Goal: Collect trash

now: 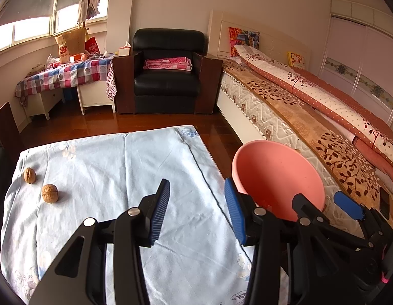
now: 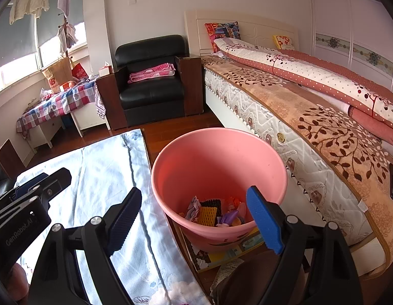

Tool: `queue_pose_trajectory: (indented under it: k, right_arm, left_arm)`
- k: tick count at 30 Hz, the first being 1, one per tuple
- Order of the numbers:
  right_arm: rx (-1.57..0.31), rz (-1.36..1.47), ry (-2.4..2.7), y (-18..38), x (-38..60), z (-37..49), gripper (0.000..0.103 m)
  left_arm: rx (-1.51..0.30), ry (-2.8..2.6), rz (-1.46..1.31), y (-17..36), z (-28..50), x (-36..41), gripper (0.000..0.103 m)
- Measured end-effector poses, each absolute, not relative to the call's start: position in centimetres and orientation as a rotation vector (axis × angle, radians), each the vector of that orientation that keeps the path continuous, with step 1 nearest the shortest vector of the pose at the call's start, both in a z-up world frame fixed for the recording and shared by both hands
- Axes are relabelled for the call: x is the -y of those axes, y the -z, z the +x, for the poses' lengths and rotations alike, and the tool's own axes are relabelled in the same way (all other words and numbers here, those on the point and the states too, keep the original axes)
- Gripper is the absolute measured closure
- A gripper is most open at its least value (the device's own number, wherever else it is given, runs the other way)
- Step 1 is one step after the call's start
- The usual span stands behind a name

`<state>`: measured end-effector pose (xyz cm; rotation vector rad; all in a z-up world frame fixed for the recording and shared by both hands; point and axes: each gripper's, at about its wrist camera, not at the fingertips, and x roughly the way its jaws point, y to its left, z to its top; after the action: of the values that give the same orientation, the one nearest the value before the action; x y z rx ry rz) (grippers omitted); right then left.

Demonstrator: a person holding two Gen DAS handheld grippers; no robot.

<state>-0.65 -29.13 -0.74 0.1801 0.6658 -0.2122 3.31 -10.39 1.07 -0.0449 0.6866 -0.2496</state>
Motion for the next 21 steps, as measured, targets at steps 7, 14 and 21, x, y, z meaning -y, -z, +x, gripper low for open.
queue_pose_trajectory:
  k: [7, 14, 21]
  right_arm:
    - [-0.666, 0.180, 0.213, 0.73, 29.08, -0.65, 0.020]
    - [-0.670, 0.180, 0.214, 1.07, 29.03, -0.60, 0.020]
    - [-0.670, 0.179, 0.213, 0.92, 28.93, -0.50, 0.020]
  left_arm:
    - [-0.691, 0.249, -0.043, -0.94, 3.41, 10.41, 0.058]
    - [-0.701, 0.247, -0.036, -0.59, 3.54, 10.46, 0.058]
    - [-0.703, 0.247, -0.034, -0.42, 3.57, 10.54, 0.058]
